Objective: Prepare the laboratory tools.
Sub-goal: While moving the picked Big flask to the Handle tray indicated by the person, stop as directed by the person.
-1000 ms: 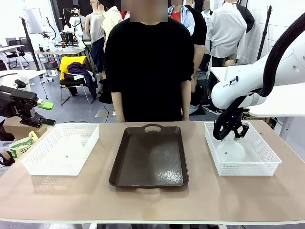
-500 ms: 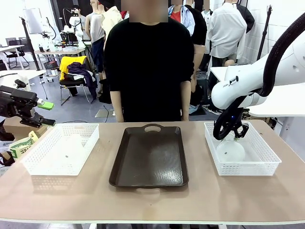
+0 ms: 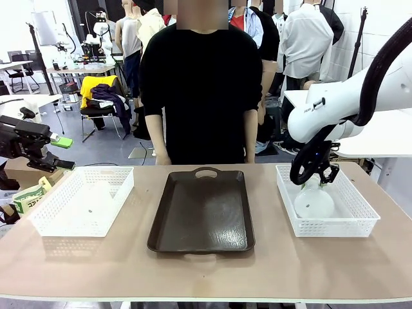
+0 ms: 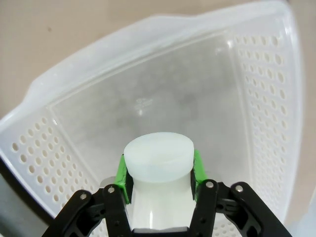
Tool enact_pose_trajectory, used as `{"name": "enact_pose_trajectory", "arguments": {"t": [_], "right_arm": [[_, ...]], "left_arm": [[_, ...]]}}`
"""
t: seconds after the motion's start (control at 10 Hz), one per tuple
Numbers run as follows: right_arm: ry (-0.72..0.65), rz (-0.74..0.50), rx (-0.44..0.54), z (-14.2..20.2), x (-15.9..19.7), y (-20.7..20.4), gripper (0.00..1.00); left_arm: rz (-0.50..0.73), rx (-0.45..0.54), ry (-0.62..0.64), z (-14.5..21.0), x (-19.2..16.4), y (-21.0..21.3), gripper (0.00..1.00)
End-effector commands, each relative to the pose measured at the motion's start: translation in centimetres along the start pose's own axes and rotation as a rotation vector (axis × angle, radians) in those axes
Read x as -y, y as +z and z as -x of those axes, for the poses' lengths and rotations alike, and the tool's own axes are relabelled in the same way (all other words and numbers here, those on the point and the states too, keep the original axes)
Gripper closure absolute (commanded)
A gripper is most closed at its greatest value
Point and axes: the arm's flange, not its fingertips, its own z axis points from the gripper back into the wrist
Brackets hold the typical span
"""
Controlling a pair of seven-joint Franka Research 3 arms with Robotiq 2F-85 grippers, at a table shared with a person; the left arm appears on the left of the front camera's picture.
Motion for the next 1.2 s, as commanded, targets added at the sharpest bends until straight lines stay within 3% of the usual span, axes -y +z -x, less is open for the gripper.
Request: {"name": "enact_pose_trajectory", "arguments": {"t": [0.0,0.3,0.6,1.1], "right_arm": [[0.005,-0.071,-0.030,0.9,2.5,2.3,1.00],[0.011,-0.150,-0.009,2.6,5.0,5.5,1.00],[0.024,-0.136,0.035,4.9,5.3,7.0,1.00],[0.014,-0.135,0.007,3.6,5.3,7.0,1.00]], "left_arm": [[0.013,0.004,0.005,-0.1,0.2,0.2,0.00],[0.013,0.004,0.005,-0.1,0.2,0.2,0.00],[0.013,0.004,0.005,-0.1,0.2,0.2,0.00],[0.013,0.004,0.005,-0.1,0.2,0.2,0.00]]}}
